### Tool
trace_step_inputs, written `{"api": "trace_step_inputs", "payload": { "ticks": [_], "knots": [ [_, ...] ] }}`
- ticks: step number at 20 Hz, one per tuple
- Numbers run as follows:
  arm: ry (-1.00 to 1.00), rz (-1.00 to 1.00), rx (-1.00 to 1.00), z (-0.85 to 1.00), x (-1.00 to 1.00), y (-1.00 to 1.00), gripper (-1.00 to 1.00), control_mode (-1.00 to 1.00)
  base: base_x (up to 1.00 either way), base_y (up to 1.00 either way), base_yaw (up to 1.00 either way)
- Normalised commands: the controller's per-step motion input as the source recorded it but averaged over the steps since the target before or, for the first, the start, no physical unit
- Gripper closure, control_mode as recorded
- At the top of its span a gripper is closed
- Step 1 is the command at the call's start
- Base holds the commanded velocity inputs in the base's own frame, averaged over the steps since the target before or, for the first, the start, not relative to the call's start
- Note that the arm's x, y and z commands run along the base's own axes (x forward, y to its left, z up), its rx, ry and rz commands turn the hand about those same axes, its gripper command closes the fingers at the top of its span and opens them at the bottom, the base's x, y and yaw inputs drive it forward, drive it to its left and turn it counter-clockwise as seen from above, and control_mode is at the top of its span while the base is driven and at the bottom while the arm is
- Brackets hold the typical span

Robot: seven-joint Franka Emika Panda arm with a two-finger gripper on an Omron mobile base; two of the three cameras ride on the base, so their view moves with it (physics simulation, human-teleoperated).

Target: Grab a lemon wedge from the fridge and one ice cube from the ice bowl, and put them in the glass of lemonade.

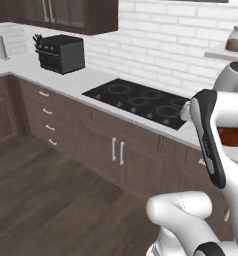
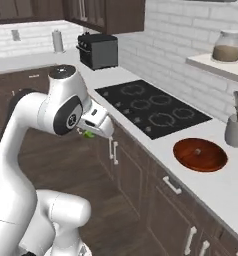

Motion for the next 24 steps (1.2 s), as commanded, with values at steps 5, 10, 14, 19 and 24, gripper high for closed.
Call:
{"api": "trace_step_inputs", "payload": {
  "ticks": [5,10,14,19,24],
  "knots": [
    [0.00,0.00,0.00,0.00,0.00,0.00,1.00,1.00,0.02,0.11,-0.97],
    [0.00,0.00,0.00,0.00,0.00,0.00,1.00,1.00,0.05,0.01,-0.97],
    [0.00,0.00,0.00,0.00,0.00,0.00,1.00,1.00,0.70,0.34,-0.65],
    [0.00,0.00,0.00,0.00,0.00,0.00,1.00,1.00,0.55,0.45,-0.23],
    [0.00,0.00,0.00,0.00,0.00,0.00,1.00,1.00,0.58,0.12,-0.19]
  ]
}}
